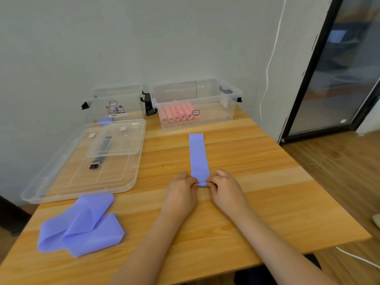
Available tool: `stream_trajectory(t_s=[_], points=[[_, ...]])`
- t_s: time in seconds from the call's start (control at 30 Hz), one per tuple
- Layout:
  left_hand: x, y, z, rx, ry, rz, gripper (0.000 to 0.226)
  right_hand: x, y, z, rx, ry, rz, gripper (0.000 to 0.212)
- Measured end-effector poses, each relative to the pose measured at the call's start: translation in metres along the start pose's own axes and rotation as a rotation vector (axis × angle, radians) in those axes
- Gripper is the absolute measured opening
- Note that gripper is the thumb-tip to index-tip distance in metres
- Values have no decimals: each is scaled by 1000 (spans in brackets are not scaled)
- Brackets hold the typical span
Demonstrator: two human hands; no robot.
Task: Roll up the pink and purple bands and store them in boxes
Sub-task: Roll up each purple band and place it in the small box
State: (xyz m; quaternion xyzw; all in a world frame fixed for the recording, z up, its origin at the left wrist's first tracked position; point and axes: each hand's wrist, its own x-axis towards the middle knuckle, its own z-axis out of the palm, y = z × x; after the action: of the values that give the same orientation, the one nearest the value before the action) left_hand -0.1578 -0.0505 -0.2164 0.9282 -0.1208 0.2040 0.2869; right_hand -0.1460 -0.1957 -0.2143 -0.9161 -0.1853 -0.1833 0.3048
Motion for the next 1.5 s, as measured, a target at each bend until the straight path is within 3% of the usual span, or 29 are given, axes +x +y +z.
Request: stream_trajectory(t_s=[0.13,0.53,0.73,0.9,1.07,1.27,1.5], points=[[0,1,0,54,2,20,16,-1,-3,-1,-44,-31,-60,8],[5,0,-1,72,24,-16,12,6,0,1,-1,-50,33,15],[6,-2,2,188,15,78,9,8,-2,5,-44,-40,19,12],[10,-4,4,141,32,63,10,8,-2,5,-59,-71,25,15],[14,2,4,247,81,90,5,8,-2,2,-110,-70,11,11],[12,4,5,425,40,97,23,14,-6,7,-218,-28,-10,8],[15,5,9,480,56,65,35,10,-3,16,-306,17,-140,36]])
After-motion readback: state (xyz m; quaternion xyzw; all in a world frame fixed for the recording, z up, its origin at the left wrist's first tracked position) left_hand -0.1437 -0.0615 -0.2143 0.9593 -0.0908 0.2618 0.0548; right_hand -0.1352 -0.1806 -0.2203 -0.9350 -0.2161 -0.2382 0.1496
